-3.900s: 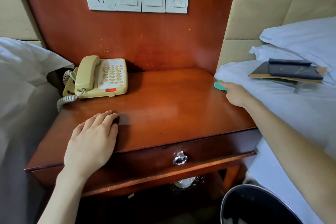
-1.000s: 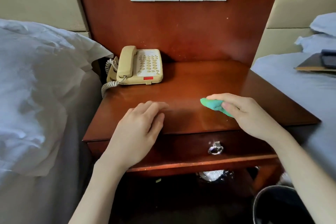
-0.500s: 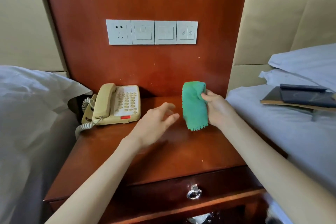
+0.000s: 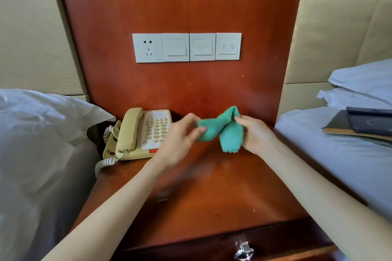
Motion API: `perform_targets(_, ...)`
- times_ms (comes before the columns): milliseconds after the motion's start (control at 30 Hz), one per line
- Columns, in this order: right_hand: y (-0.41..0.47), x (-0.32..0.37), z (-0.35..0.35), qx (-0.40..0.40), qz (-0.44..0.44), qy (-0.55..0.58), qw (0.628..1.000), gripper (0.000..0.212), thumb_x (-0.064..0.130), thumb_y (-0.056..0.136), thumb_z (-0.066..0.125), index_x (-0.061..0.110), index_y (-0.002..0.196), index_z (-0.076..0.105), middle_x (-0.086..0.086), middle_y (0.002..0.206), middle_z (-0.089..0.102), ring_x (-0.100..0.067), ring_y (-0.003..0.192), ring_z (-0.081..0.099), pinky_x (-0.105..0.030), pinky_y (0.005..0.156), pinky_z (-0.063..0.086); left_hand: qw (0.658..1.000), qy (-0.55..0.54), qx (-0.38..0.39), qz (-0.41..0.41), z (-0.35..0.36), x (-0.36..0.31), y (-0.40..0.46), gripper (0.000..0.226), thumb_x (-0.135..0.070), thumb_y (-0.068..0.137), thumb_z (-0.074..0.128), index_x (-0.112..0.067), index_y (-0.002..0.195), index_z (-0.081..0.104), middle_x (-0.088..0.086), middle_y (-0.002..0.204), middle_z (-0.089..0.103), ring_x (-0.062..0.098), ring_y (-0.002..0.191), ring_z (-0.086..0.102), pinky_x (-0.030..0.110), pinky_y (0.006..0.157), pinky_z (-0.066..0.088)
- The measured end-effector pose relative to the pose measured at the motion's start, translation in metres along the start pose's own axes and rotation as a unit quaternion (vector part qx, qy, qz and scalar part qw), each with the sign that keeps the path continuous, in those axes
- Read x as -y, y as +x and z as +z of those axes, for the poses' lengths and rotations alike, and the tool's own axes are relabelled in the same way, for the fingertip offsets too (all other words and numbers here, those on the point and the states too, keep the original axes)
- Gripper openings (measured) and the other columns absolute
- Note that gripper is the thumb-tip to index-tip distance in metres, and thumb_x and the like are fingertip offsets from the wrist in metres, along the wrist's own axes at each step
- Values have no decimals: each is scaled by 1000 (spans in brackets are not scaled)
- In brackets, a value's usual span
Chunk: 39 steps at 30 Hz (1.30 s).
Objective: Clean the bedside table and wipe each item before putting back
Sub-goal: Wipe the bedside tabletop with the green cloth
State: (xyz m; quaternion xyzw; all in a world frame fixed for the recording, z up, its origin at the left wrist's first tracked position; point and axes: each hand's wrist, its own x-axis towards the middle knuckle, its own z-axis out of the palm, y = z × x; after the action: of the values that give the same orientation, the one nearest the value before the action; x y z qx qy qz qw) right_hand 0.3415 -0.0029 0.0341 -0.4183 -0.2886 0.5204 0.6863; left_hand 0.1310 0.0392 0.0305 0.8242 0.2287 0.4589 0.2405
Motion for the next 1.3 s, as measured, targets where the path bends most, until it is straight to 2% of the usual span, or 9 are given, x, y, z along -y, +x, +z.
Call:
perform_targets(233, 8, 14, -29, 90, -20, -216, 972, 17, 24, 87, 66, 15, 99, 74, -6, 98, 74, -15, 87, 71, -22, 64, 54, 907, -317, -156, -227, -16, 16, 8, 14, -13, 100, 47, -11, 88, 54, 1, 88, 71, 13, 86, 69, 26, 63, 57)
perform_targets(400, -1, 12, -19, 190, -4, -376, 907, 64, 61, 64, 74, 23, 115, 67, 2, 116, 69, -14, 110, 63, -29, 91, 47, 872, -382, -158, -262, -19, 18, 9, 19, -17, 102, 43, -15, 85, 51, 4, 85, 64, 15, 71, 65, 24, 52, 55)
perform_targets(567, -15, 18, 3, 296, -44, -321, 899, 19, 24, 74, 75, 17, 92, 73, 0, 95, 70, -15, 91, 66, -25, 76, 51, 832, -451, -155, -284, -17, 15, 9, 20, -16, 102, 43, -15, 85, 53, 0, 73, 64, 9, 57, 58, 19, 45, 47)
perform_targets(733, -18, 12, 27, 336, -154, -264, 891, 18, 10, 78, 70, 18, 93, 74, 13, 135, 54, -5, 131, 43, -33, 107, 34, 870, -381, -76, -304, 2, 3, 8, 15, -11, 101, 41, -8, 92, 53, 11, 72, 58, 16, 51, 55, 25, 48, 47)
perform_targets(867, -18, 8, 40, 311, -160, -240, 905, 27, 12, 80, 70, 16, 106, 73, -2, 117, 69, -16, 116, 59, -32, 100, 44, 861, -350, -45, -366, 21, -6, 2, 24, -3, 100, 35, -9, 104, 58, 14, 103, 62, 31, 102, 58, 50, 96, 48)
perform_targets(967, -17, 6, 38, 276, -170, -211, 922, 31, 18, 79, 70, 19, 110, 71, -4, 115, 69, -18, 112, 62, -26, 91, 50, 902, -266, 15, -340, 16, -4, 1, 23, -12, 99, 44, -12, 117, 60, 6, 107, 70, 16, 96, 66, 38, 92, 53)
perform_targets(1100, -19, 16, 22, 236, -173, -267, 918, 55, 2, 81, 69, 31, 126, 59, 6, 128, 61, -13, 114, 60, -26, 91, 51, 904, -235, -53, -354, 0, 6, 1, 20, -15, 99, 41, -16, 109, 59, 4, 106, 67, 19, 96, 63, 33, 83, 50)
perform_targets(1167, -27, 25, 10, 120, -255, -424, 861, 63, -2, 82, 65, 28, 136, 50, 15, 122, 57, -4, 104, 60, -20, 83, 50, 902, -235, -69, -354, -3, 10, -1, 20, -14, 98, 42, -18, 107, 60, 0, 103, 68, 16, 92, 65, 27, 77, 50)
perform_targets(1300, -54, 24, -25, -39, -385, -791, 475, 53, -1, 80, 64, 23, 127, 56, 7, 110, 54, -16, 95, 46, -28, 54, 40, 912, -225, -62, -338, -3, 11, -4, 18, -13, 97, 44, -19, 102, 61, -1, 98, 69, 14, 85, 65, 25, 76, 50)
